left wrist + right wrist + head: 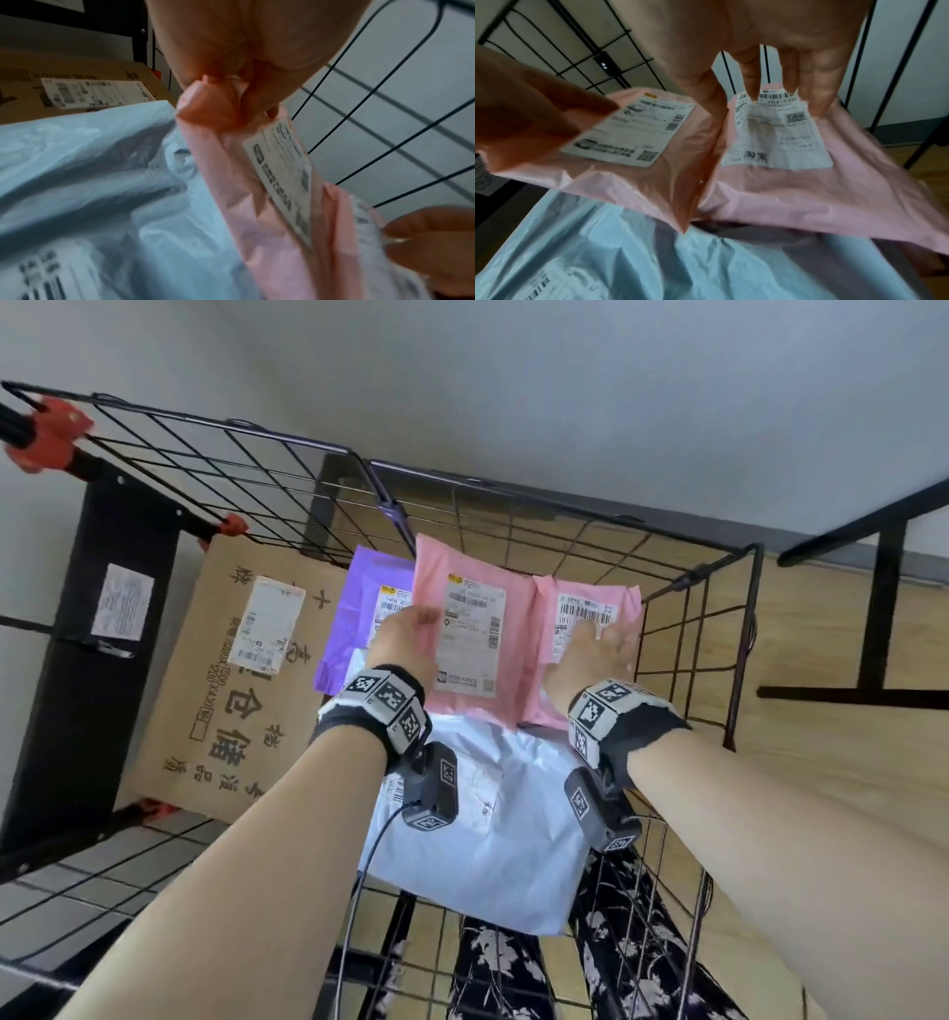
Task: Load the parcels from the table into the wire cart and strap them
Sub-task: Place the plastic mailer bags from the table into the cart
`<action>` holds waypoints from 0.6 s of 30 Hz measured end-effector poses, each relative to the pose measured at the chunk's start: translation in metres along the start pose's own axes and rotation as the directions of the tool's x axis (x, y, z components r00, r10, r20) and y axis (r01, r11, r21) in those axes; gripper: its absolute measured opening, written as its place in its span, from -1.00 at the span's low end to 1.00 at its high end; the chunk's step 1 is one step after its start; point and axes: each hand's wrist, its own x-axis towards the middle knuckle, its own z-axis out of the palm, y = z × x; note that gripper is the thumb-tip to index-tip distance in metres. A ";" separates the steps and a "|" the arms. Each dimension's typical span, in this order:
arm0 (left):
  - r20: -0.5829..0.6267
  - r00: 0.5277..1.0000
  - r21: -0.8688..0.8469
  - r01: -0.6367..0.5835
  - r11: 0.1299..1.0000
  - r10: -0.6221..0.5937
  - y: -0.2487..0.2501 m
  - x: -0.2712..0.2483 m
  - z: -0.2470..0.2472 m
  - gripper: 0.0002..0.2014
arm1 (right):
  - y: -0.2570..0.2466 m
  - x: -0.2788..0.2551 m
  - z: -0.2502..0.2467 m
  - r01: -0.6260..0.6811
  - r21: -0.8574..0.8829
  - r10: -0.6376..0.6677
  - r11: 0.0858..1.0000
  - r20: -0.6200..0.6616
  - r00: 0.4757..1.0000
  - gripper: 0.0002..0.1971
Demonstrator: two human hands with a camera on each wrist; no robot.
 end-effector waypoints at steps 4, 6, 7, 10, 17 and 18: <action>0.100 0.993 0.266 0.027 0.964 -0.055 -0.017 0.008 0.017 -0.32 | 0.003 0.000 0.012 -0.022 -0.057 0.031 0.998 0.153 0.988 -0.18; 0.147 0.986 0.285 0.029 0.958 -0.073 -0.020 0.007 0.024 -0.27 | 0.005 0.001 0.018 -0.020 -0.082 0.036 0.996 0.196 0.980 -0.06; 0.154 0.987 0.272 0.008 0.962 -0.052 -0.019 0.006 0.026 -0.28 | 0.006 0.002 0.020 -0.016 -0.090 0.034 0.996 0.205 0.978 -0.01; 0.062 0.997 0.210 -0.057 0.976 0.044 -0.017 0.015 0.029 -0.28 | 0.009 0.007 0.024 -0.019 -0.106 0.039 0.994 0.194 0.980 0.00; 0.107 0.994 0.515 -0.067 0.854 0.014 -0.026 0.017 0.038 -0.06 | 0.010 0.004 0.023 -0.010 -0.123 0.027 0.992 0.135 0.990 -0.02; 0.098 0.994 0.594 -0.089 0.800 0.037 -0.024 0.013 0.041 -0.11 | 0.010 0.004 0.024 -0.003 -0.119 0.020 0.993 0.137 0.990 -0.01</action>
